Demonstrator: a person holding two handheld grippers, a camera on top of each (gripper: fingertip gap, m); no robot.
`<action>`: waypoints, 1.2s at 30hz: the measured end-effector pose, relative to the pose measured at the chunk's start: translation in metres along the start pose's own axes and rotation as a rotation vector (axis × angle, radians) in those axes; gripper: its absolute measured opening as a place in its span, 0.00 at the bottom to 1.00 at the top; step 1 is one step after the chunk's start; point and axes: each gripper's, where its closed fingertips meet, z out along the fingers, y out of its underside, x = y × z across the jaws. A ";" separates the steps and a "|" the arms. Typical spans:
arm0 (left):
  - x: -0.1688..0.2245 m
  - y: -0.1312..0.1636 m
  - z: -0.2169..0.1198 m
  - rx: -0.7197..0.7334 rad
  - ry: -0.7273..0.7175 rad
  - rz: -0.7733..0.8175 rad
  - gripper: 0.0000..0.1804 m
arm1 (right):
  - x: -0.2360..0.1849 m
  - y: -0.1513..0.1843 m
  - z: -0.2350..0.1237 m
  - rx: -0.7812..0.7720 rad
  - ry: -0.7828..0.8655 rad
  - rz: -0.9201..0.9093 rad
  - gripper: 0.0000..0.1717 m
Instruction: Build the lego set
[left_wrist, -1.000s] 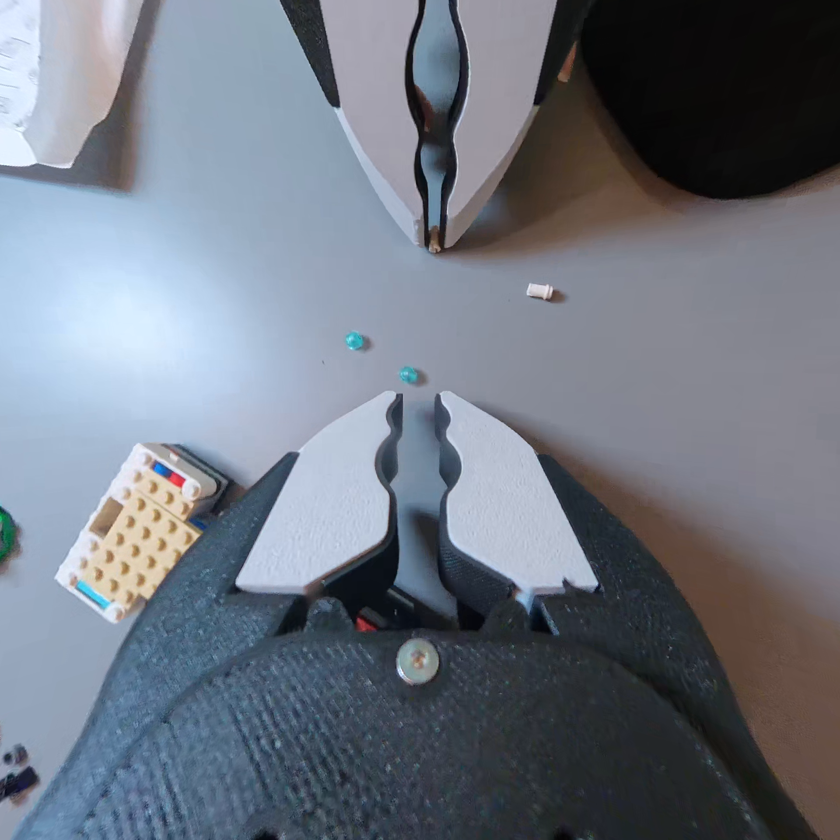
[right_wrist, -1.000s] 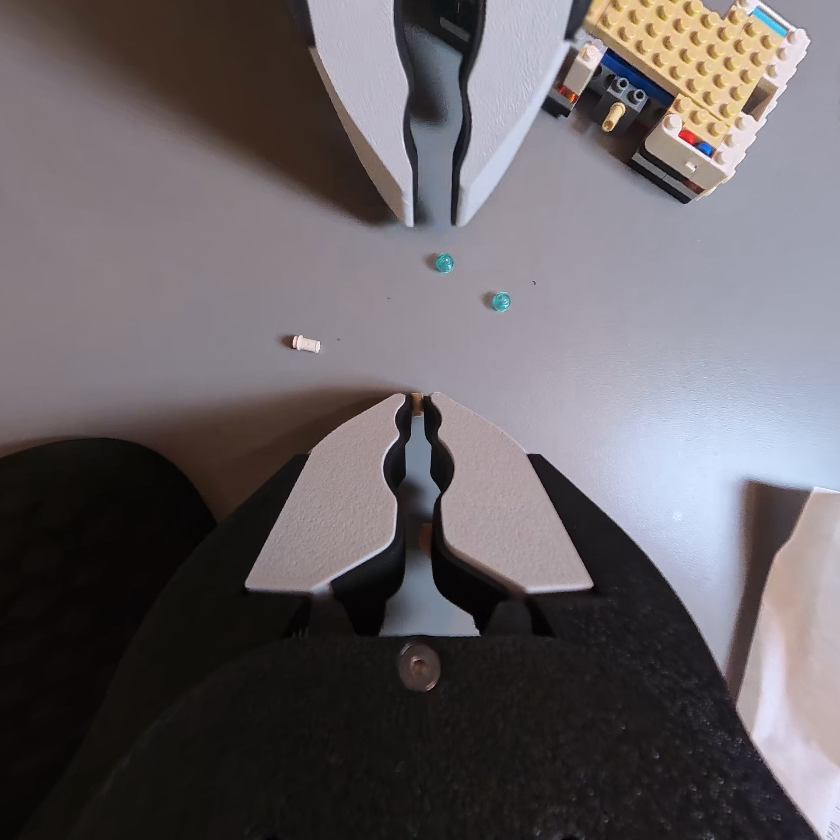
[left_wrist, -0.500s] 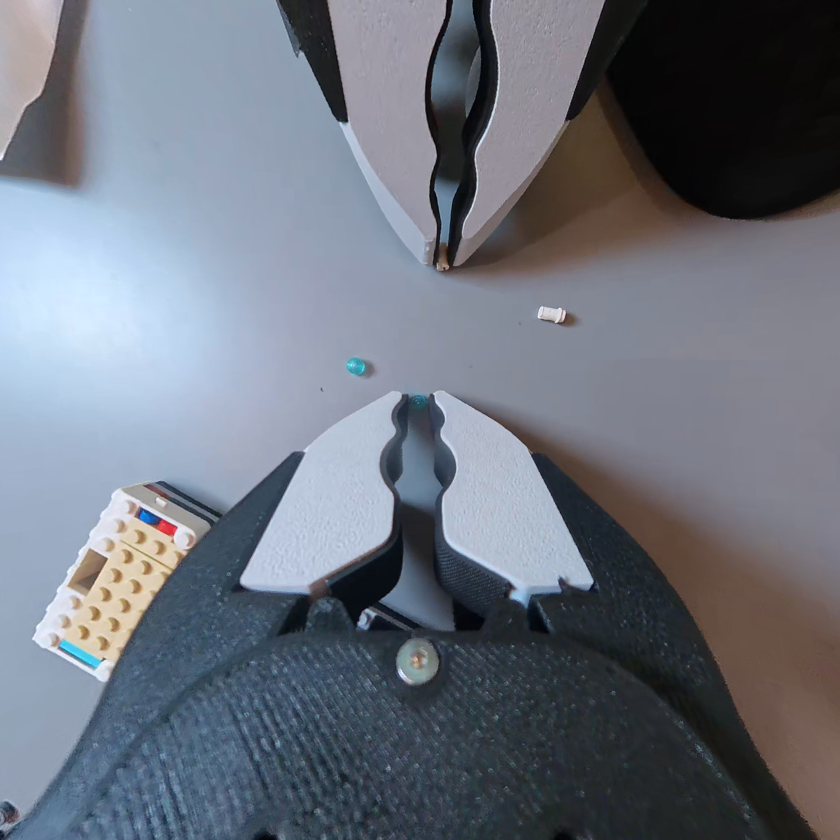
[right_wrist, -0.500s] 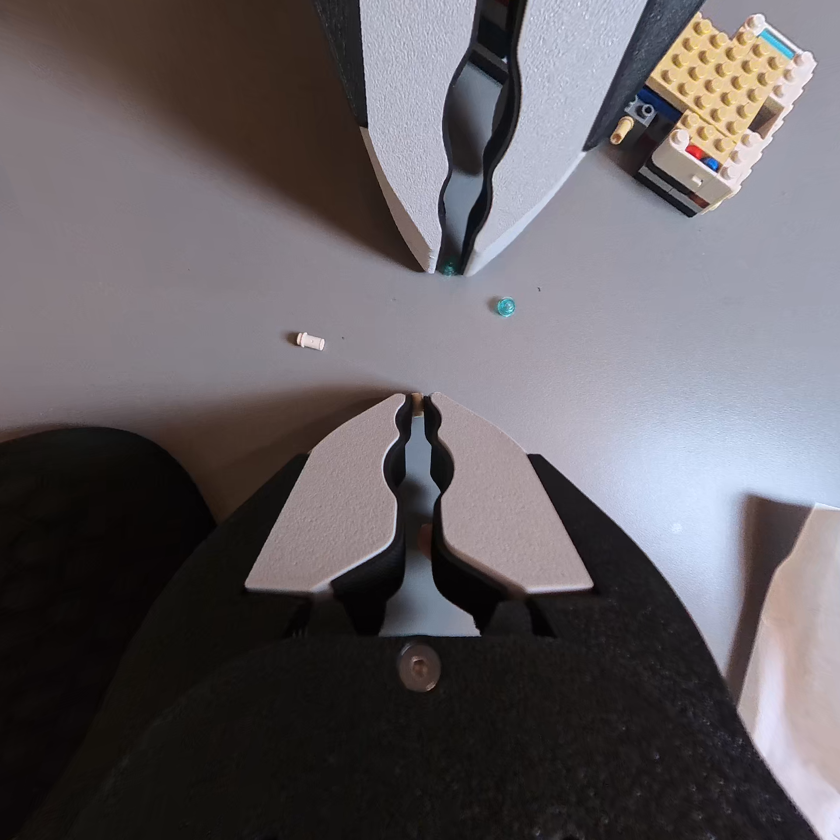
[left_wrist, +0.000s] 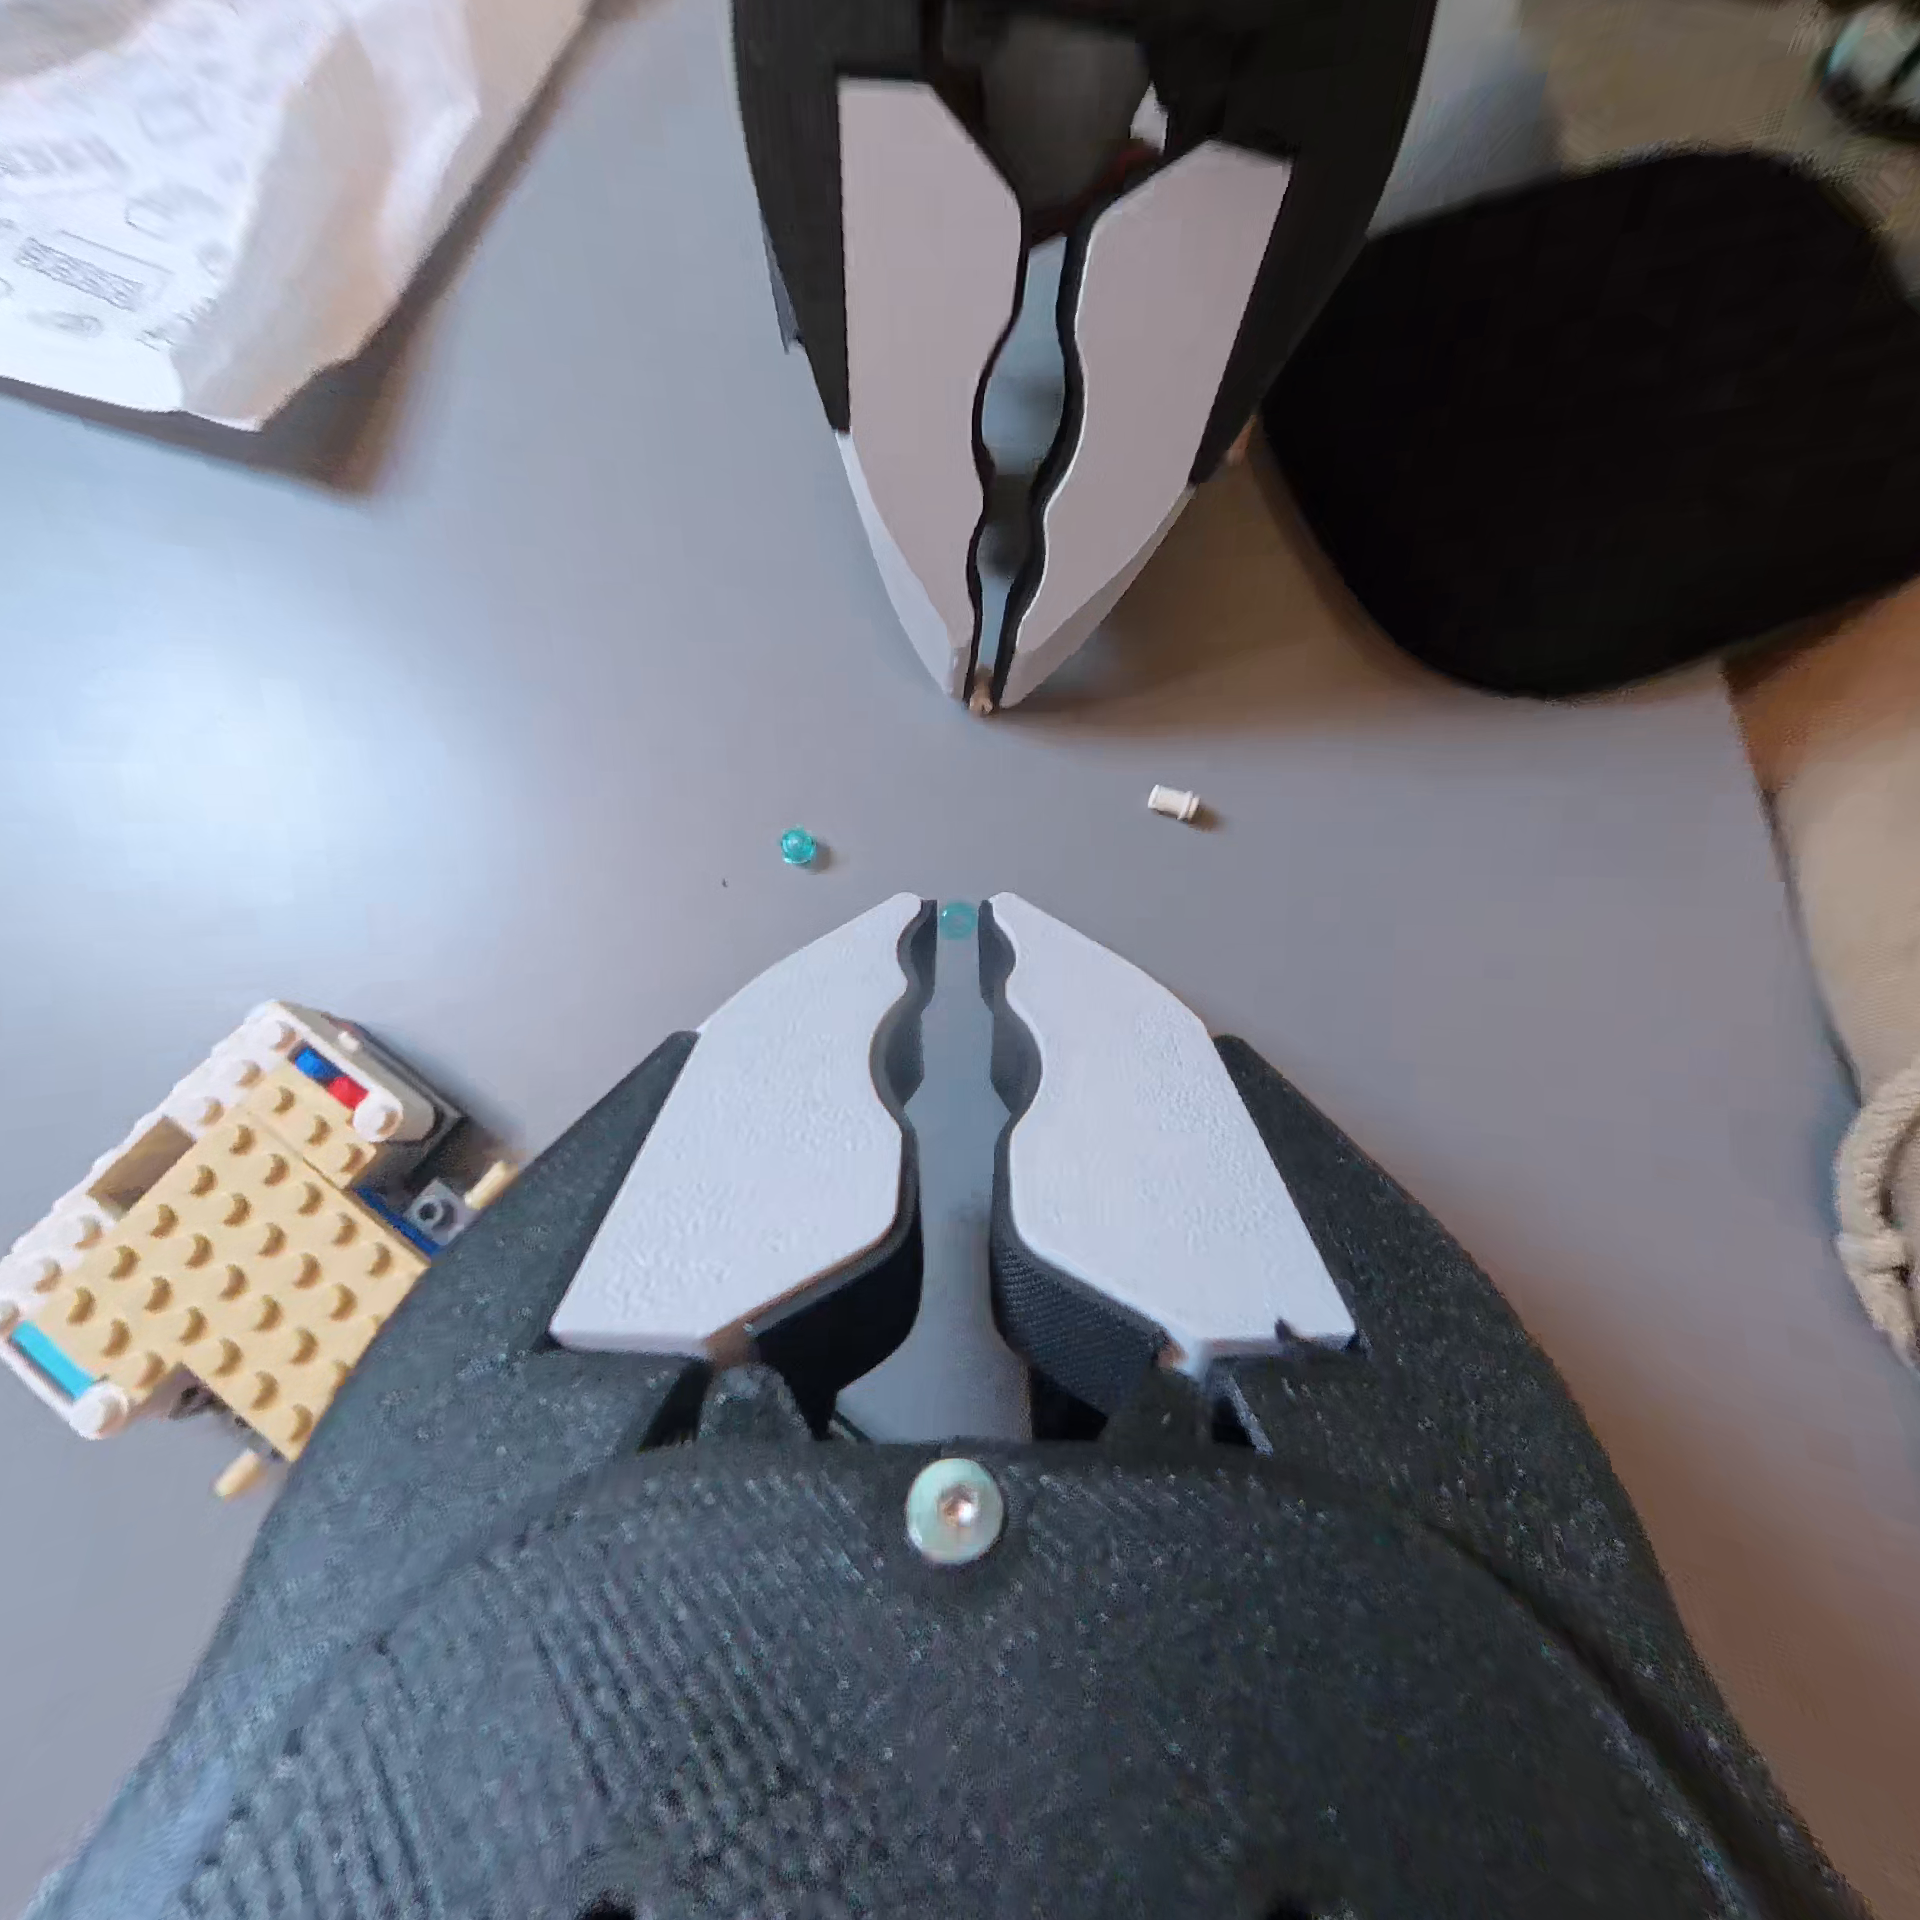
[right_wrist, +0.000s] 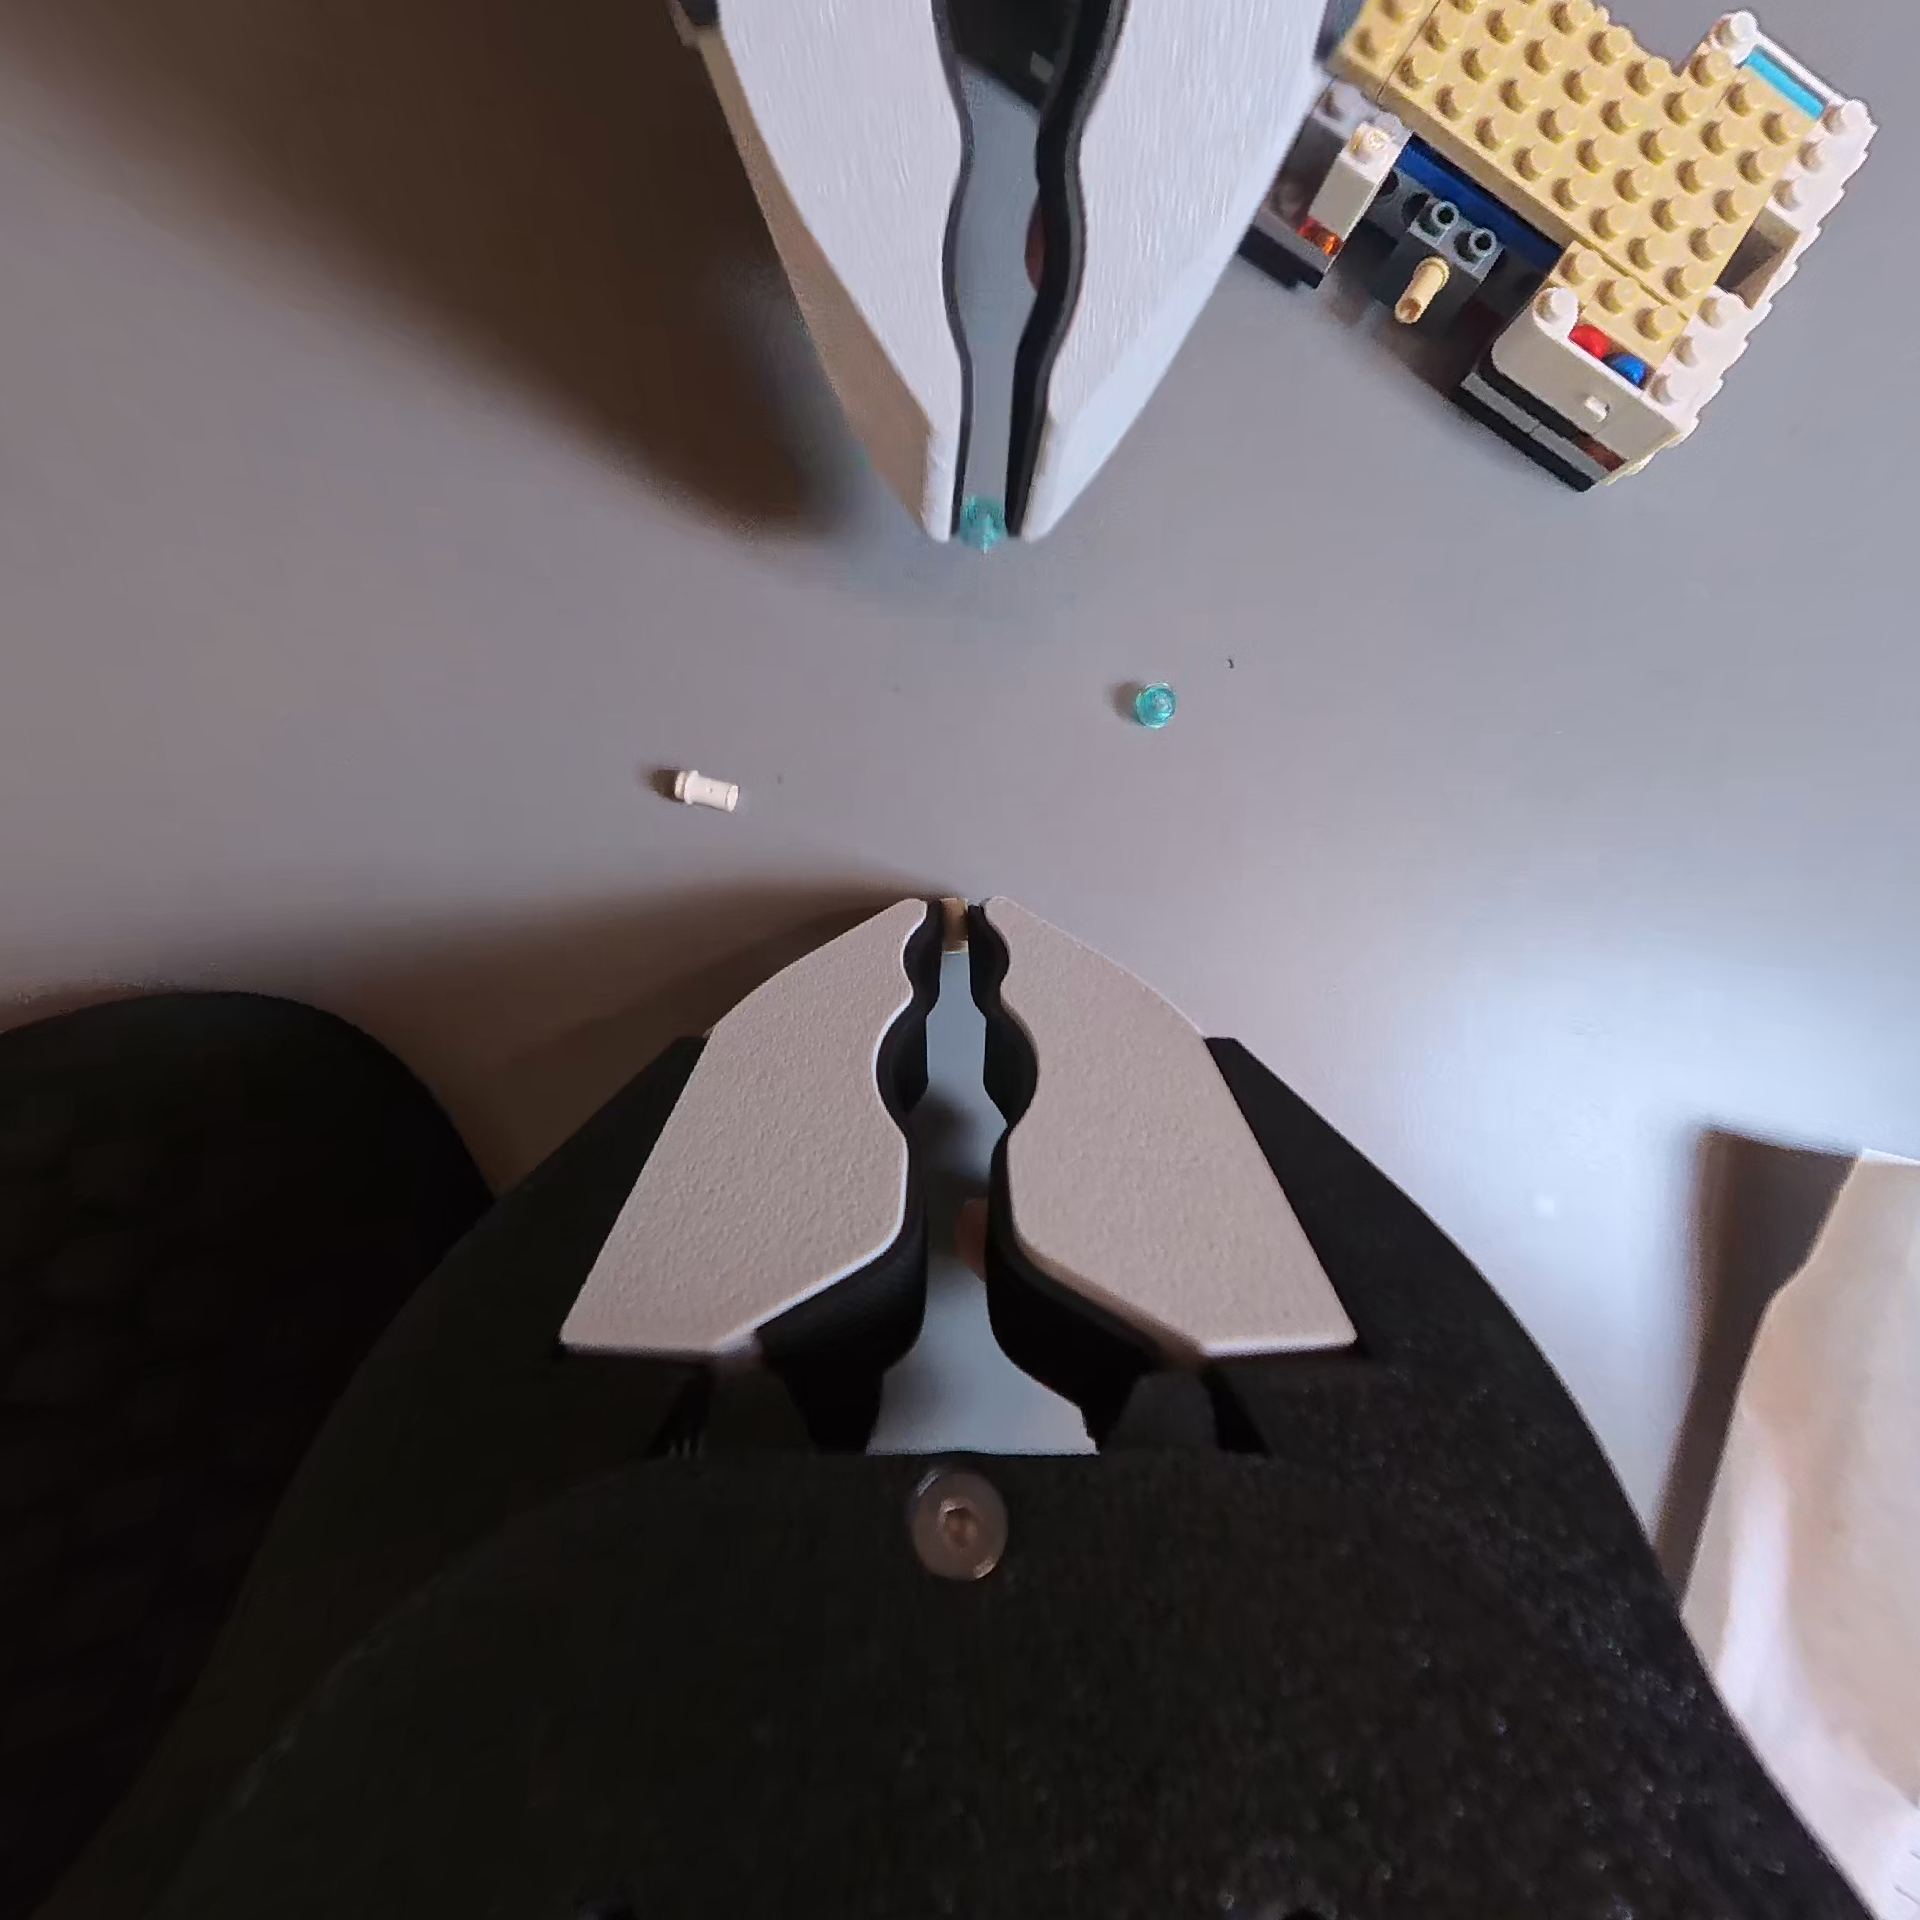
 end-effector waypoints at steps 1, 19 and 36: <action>0.001 -0.004 -0.008 0.054 -0.010 -0.025 0.04 | 0.000 -0.001 0.001 0.002 0.005 -0.003 0.03; -0.035 0.000 -0.160 0.808 -0.138 -0.408 0.04 | 0.045 -0.147 -0.005 0.507 0.090 0.112 0.03; -0.030 0.009 -0.143 0.736 -0.128 -0.393 0.04 | 0.010 -0.075 0.050 -0.088 -0.077 -0.168 0.03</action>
